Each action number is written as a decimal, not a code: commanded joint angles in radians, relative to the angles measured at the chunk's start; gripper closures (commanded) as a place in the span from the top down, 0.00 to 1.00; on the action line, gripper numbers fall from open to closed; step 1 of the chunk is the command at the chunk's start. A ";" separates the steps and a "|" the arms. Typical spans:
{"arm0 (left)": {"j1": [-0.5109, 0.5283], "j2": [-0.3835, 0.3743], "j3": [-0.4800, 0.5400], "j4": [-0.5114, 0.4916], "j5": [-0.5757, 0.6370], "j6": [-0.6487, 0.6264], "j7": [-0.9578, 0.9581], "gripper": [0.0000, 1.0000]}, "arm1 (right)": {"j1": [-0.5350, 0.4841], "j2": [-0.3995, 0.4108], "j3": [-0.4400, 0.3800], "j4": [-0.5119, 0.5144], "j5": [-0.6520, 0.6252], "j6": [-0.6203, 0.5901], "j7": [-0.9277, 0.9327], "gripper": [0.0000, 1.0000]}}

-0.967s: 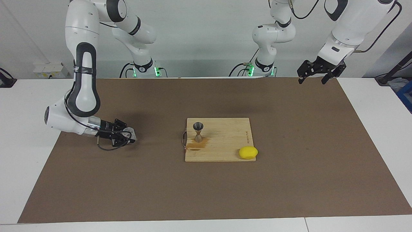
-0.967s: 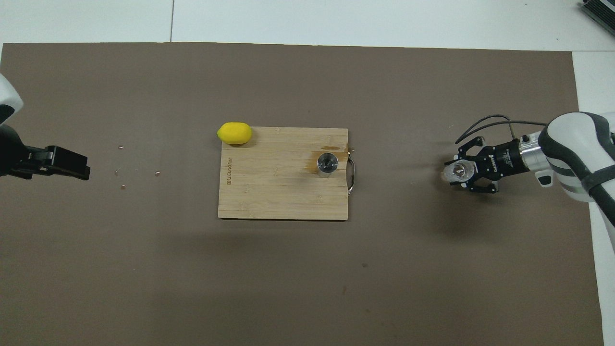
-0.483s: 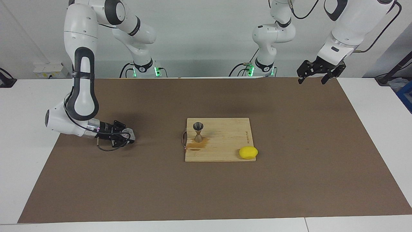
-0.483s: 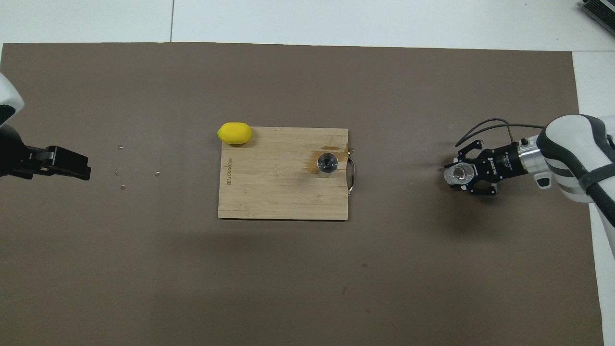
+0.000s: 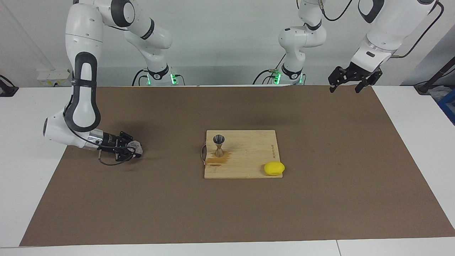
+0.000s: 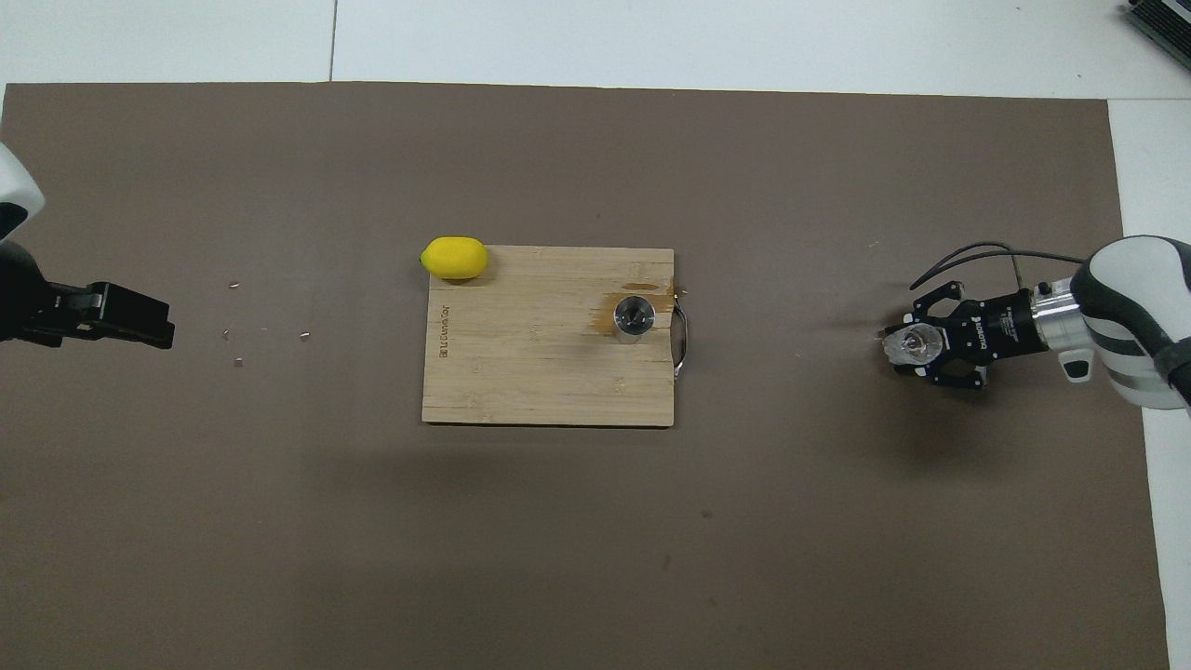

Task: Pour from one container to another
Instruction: 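Carry the glass cup back toward its starting spot with the right gripper, then lower the glass cup onto the table and open the right gripper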

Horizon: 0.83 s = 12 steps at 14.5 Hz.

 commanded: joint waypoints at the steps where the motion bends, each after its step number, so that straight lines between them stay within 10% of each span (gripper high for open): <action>1: 0.009 -0.027 -0.003 -0.029 0.005 0.008 0.009 1.00 | -0.041 -0.016 0.002 -0.046 0.002 0.035 -0.041 0.28; 4: 0.009 -0.029 -0.003 -0.029 0.005 0.008 0.009 1.00 | -0.058 -0.026 0.000 -0.043 0.002 0.035 -0.041 0.55; 6: 0.009 -0.029 -0.003 -0.029 0.005 0.008 0.009 1.00 | -0.077 -0.049 0.000 -0.046 -0.001 0.028 -0.043 1.00; 12: 0.009 -0.029 -0.003 -0.029 0.005 0.008 0.009 1.00 | -0.054 -0.191 0.002 -0.049 -0.150 0.022 -0.038 1.00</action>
